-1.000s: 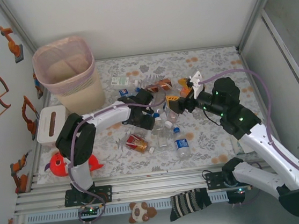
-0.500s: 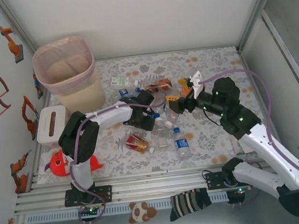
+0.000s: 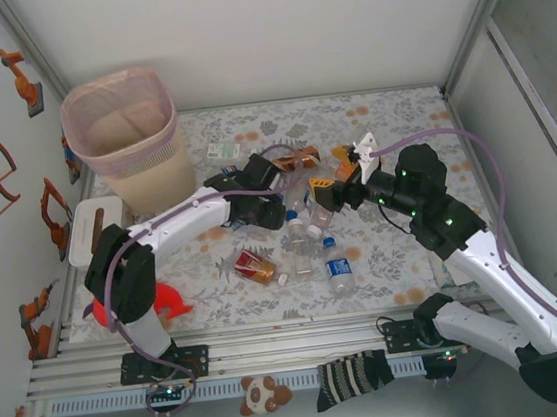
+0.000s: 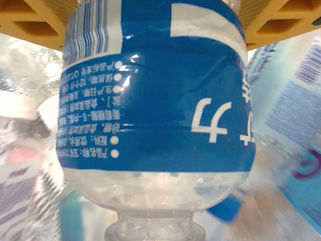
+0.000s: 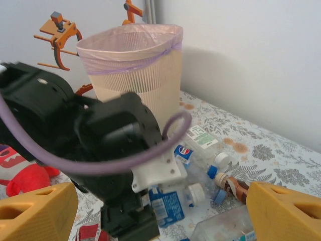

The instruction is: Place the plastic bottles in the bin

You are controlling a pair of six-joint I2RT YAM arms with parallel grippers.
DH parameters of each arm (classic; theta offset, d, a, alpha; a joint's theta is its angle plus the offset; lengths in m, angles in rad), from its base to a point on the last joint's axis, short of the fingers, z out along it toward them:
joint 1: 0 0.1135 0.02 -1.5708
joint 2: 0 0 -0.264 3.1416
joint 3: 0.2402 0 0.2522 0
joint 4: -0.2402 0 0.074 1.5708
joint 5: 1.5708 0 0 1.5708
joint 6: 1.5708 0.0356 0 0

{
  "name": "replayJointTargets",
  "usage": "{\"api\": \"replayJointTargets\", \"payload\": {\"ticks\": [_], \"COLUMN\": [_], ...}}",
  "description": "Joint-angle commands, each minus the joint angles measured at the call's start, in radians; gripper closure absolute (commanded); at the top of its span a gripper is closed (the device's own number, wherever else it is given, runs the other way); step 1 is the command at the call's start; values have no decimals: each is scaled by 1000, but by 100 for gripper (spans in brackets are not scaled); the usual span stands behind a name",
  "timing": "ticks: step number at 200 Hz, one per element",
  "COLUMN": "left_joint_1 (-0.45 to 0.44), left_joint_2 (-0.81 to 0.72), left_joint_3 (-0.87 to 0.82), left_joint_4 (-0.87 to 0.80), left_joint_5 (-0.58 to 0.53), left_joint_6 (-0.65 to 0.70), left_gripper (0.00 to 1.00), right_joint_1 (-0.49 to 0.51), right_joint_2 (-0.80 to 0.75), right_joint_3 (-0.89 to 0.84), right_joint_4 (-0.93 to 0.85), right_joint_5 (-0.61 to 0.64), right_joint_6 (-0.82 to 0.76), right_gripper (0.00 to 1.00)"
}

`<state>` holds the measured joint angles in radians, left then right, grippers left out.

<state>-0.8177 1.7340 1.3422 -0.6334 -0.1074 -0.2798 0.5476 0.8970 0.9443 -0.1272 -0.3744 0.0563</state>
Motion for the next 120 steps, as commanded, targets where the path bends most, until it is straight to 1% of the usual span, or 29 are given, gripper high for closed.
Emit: {"api": "replayJointTargets", "payload": {"ticks": [1, 15, 49, 92, 120], "left_joint_1": [0, 5, 39, 140, 205], "left_joint_2": [-66, -91, -155, -212, -222], "left_joint_3": [54, 79, 148, 232, 305], "left_joint_4": [-36, -36, -27, -22, -35], "left_joint_5": [-30, -29, -32, 21, 33], "left_joint_6": [32, 46, 87, 131, 171], "left_gripper": [39, 42, 42, 42, 42], "right_joint_1": [3, 3, 4, 4, 4], "right_joint_2": [-15, -13, -20, -24, -21], "right_joint_3": [-4, -4, 5, 8, 11], "right_joint_4": [3, 2, -14, -21, -18], "right_joint_5": [10, 7, 5, 12, 9], "right_joint_6": [14, 17, 12, 11, 12], "right_gripper": [14, 14, 14, 14, 14]}}
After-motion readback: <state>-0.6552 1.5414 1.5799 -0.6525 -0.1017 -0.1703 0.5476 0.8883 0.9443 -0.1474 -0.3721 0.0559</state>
